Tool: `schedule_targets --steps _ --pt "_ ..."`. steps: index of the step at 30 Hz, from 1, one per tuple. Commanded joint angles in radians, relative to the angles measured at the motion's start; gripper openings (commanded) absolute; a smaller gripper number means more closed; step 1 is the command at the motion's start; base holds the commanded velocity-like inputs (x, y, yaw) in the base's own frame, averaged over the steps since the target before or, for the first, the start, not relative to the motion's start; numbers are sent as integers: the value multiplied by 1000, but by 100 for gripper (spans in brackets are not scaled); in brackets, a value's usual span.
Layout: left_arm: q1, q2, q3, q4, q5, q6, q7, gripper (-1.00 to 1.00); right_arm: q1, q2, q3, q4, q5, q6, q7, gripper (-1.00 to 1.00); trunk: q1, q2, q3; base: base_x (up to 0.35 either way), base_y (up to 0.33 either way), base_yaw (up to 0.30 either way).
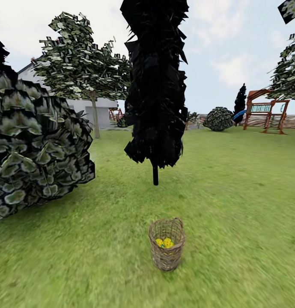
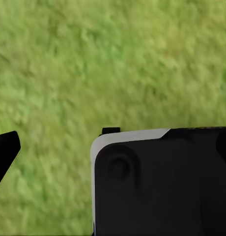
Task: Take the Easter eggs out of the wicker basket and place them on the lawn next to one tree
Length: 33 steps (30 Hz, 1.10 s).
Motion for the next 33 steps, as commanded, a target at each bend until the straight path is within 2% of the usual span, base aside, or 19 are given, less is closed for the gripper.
schedule_targets --steps 1,7,12,18,33 --pt "-1 0 -1 1 -1 -3 -1 100 -1 0 0 2 0 -5 0 100 1 -1 -1 332 0 0" --pt "-1 0 -1 0 -1 -3 -1 100 -1 2 1 3 -1 -6 0 100 1 -1 -1 332 0 0" --pt "-1 0 -1 0 -1 -3 -1 100 -1 17 2 4 0 -6 0 100 1 -1 -1 313 -63 0" --pt "-1 0 -1 1 -2 -3 -1 100 -1 28 2 4 0 -6 0 100 1 -1 -1 275 -178 0" --pt "-1 0 -1 1 -2 -3 -1 100 0 28 -2 4 -1 -3 0 100 1 -1 -4 259 -218 9"
